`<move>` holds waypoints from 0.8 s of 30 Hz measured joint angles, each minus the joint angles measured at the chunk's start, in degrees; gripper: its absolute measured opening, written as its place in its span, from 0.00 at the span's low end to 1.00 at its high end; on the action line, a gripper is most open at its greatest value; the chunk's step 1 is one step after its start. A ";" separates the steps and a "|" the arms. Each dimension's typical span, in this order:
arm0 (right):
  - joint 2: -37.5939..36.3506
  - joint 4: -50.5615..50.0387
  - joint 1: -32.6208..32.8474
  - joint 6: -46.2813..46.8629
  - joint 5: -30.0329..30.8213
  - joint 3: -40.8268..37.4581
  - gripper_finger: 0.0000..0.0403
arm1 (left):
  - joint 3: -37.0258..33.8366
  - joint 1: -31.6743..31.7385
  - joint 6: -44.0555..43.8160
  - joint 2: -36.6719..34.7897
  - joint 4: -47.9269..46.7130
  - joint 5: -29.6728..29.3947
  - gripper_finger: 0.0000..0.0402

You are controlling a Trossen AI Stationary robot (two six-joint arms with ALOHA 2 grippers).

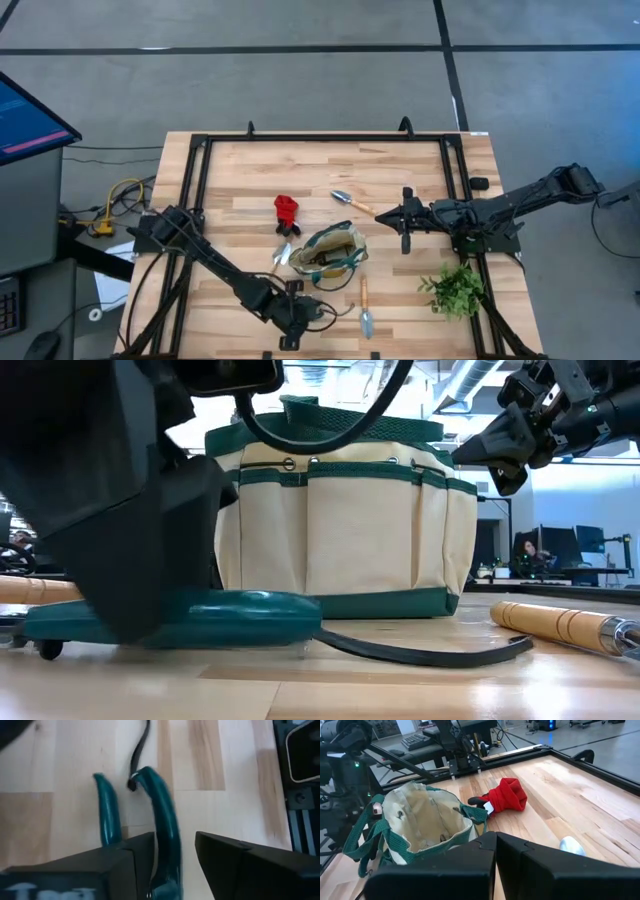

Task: Pick & Place Garden tools in Gardening bag
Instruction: Put the shear scissors into the gardening bag

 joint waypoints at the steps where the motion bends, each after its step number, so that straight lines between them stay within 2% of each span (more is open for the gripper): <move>1: 0.00 0.00 0.00 0.00 0.00 0.00 0.00 | 0.00 0.00 -0.02 0.03 0.01 -0.02 0.32; 10: 0.00 0.01 0.00 0.00 0.01 0.00 0.00 | -1.73 0.09 -1.37 0.01 1.00 -0.11 0.26; 15: 0.00 0.00 0.00 0.00 0.02 0.00 0.00 | -4.88 0.11 -4.08 -0.39 5.78 -0.70 0.21; 24: 0.00 0.02 -0.02 0.00 0.02 0.00 0.00 | -5.54 0.33 -3.03 -1.06 6.42 -0.70 0.13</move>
